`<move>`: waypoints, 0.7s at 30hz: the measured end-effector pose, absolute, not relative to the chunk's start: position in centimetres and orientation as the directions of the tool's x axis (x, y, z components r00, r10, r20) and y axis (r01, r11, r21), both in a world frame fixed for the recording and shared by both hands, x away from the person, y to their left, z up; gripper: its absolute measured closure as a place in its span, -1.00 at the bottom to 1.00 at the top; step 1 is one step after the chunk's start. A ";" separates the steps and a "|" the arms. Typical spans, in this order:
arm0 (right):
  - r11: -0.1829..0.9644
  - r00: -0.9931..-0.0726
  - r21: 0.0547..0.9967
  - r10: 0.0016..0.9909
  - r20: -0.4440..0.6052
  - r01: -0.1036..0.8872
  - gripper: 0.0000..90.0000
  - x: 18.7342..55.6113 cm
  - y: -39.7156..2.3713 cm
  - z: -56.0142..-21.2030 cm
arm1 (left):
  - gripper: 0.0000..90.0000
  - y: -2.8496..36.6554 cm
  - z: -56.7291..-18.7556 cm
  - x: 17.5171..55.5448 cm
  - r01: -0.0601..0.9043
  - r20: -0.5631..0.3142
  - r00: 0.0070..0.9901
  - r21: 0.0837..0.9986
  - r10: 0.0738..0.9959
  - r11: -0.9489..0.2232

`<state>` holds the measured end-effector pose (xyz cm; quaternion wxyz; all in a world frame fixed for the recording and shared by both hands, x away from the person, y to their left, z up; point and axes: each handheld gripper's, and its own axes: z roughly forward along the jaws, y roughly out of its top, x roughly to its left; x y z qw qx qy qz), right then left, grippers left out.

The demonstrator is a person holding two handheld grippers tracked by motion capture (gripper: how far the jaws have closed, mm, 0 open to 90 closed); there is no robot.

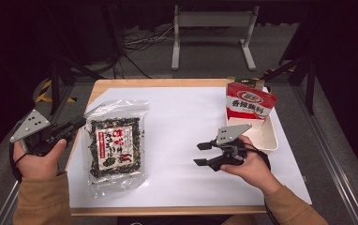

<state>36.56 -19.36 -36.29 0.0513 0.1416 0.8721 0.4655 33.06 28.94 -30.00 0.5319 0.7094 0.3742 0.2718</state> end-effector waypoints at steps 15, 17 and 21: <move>0.495 -0.953 0.839 0.290 0.085 0.225 0.07 36.9 -16.7 -36.0 | 0.95 27.7 -28.7 31.6 0.184 0.007 0.648 0.969 0.762 -0.165; 0.482 -0.952 0.845 0.292 0.094 0.231 0.07 37.1 -16.1 -36.0 | 0.95 27.6 -28.5 31.5 0.176 0.013 0.656 0.970 0.755 -0.170; 0.464 -0.952 0.856 0.293 0.092 0.226 0.03 37.6 -14.9 -35.8 | 0.95 27.5 -28.4 31.4 0.172 0.011 0.665 0.971 0.746 -0.167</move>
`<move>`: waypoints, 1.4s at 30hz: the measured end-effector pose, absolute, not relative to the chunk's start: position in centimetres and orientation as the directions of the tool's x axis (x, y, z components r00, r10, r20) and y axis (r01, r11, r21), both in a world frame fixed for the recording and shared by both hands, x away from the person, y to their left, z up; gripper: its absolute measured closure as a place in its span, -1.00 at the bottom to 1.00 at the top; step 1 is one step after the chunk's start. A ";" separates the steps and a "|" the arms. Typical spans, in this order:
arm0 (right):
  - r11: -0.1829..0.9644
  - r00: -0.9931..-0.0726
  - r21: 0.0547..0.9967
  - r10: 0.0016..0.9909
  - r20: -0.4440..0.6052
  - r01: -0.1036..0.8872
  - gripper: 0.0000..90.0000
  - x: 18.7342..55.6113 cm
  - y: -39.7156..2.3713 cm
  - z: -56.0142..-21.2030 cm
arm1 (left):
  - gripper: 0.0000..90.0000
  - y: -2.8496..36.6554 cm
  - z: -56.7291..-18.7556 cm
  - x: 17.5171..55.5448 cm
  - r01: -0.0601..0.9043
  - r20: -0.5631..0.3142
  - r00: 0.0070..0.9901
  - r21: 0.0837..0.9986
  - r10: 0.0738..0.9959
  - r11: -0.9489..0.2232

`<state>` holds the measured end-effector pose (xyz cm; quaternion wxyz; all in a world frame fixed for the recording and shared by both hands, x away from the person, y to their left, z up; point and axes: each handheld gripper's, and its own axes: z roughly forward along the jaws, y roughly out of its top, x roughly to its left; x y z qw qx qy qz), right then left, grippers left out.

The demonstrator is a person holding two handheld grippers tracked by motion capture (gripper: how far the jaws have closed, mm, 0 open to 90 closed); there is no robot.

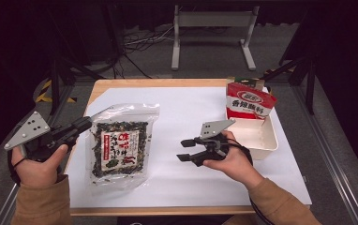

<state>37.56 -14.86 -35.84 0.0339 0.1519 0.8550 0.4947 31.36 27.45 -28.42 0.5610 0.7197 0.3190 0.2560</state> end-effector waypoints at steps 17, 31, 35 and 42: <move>0.413 -0.951 0.884 0.292 0.100 0.220 -0.14 39.7 -10.6 -35.4 | 0.94 27.2 -28.2 31.0 0.164 0.004 0.697 0.973 0.717 -0.164; 0.400 -0.957 0.891 0.269 0.109 0.214 -0.24 40.6 -7.8 -35.2 | 0.94 27.2 -28.1 30.8 0.152 0.003 0.713 0.975 0.702 -0.159; 0.404 -0.963 0.892 0.248 0.106 0.202 -0.25 40.7 -6.9 -35.4 | 0.94 27.1 -28.1 30.9 0.150 0.000 0.720 0.976 0.694 -0.156; 0.391 -0.968 0.899 0.224 0.117 0.199 -0.25 40.9 -5.6 -35.6 | 0.94 27.1 -28.1 30.8 0.148 -0.001 0.723 0.977 0.690 -0.155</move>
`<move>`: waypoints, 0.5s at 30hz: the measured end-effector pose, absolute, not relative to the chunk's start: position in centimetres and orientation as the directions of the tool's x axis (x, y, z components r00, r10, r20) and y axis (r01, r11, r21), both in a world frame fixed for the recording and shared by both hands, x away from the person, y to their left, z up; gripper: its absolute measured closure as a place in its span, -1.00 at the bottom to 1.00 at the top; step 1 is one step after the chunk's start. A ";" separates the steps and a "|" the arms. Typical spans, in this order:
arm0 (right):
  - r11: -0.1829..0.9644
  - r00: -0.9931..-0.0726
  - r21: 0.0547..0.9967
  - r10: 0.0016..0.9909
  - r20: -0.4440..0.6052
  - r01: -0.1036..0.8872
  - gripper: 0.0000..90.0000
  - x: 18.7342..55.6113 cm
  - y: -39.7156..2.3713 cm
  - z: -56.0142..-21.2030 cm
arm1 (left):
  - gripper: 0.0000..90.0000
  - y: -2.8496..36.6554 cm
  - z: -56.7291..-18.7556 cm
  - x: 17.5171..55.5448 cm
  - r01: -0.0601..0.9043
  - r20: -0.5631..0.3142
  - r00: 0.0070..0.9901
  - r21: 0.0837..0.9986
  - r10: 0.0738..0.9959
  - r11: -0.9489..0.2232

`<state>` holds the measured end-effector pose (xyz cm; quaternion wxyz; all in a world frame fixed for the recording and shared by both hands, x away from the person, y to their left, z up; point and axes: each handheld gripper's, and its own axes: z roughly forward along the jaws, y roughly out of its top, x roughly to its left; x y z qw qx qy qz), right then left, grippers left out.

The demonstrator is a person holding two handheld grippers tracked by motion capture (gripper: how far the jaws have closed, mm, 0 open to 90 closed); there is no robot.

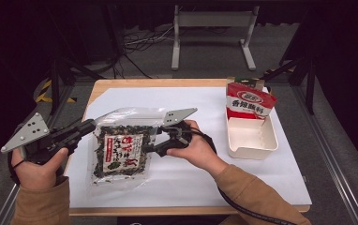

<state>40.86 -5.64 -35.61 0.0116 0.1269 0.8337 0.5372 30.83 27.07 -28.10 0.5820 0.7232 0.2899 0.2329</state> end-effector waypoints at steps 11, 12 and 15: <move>0.371 -0.973 0.907 0.182 0.142 0.202 -0.19 40.9 -4.5 -35.6 | 0.93 27.0 -28.1 30.8 0.143 0.000 0.730 0.978 0.683 -0.153; 0.373 -0.973 0.905 0.178 0.145 0.203 -0.15 40.8 -4.4 -35.6 | 0.93 27.0 -28.1 30.8 0.143 0.001 0.729 0.978 0.685 -0.153; 0.388 -0.975 0.899 0.165 0.151 0.205 -0.07 40.8 -4.1 -35.8 | 0.94 27.0 -28.1 30.7 0.142 0.004 0.725 0.978 0.689 -0.156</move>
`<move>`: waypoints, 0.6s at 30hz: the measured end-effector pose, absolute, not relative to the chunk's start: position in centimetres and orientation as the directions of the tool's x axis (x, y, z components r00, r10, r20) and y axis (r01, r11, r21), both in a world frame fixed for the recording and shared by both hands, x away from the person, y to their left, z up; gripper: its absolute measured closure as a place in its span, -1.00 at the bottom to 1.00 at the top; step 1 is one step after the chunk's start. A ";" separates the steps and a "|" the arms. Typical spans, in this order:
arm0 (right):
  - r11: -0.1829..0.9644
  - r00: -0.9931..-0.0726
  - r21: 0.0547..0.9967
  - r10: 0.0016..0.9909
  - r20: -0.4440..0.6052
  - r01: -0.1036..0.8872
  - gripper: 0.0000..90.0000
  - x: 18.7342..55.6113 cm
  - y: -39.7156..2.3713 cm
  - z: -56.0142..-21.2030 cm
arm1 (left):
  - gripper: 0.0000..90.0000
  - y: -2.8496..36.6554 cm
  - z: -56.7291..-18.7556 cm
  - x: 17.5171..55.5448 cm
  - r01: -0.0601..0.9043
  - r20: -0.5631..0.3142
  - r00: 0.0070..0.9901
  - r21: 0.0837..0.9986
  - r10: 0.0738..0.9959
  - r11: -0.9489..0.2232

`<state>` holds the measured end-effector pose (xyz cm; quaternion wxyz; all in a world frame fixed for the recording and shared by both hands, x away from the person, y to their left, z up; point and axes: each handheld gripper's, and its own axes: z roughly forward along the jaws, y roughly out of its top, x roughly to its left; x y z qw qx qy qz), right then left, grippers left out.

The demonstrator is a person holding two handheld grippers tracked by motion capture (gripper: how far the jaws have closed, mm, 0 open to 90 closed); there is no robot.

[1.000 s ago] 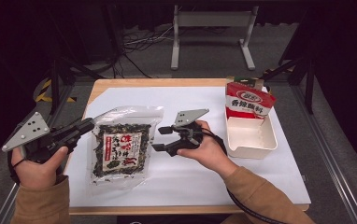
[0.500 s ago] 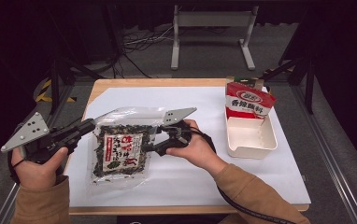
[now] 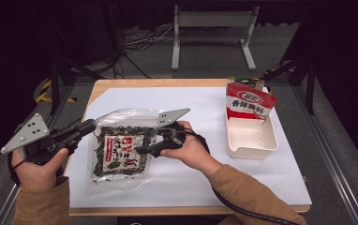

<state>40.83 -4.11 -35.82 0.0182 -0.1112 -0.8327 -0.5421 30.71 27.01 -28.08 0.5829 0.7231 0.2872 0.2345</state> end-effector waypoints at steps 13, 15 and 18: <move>0.433 -0.989 0.889 0.048 0.140 0.147 0.47 40.6 -4.2 -35.2 | 0.93 27.1 -28.0 30.5 0.135 0.004 0.720 0.980 0.694 -0.146; 0.437 -0.991 0.890 0.034 0.132 0.133 0.49 40.5 -4.3 -35.0 | 0.93 27.1 -28.0 30.5 0.133 0.002 0.722 0.981 0.692 -0.141; 0.440 -0.992 0.890 0.024 0.123 0.121 0.51 40.5 -4.4 -34.8 | 0.92 27.1 -27.9 30.5 0.128 0.003 0.727 0.982 0.687 -0.139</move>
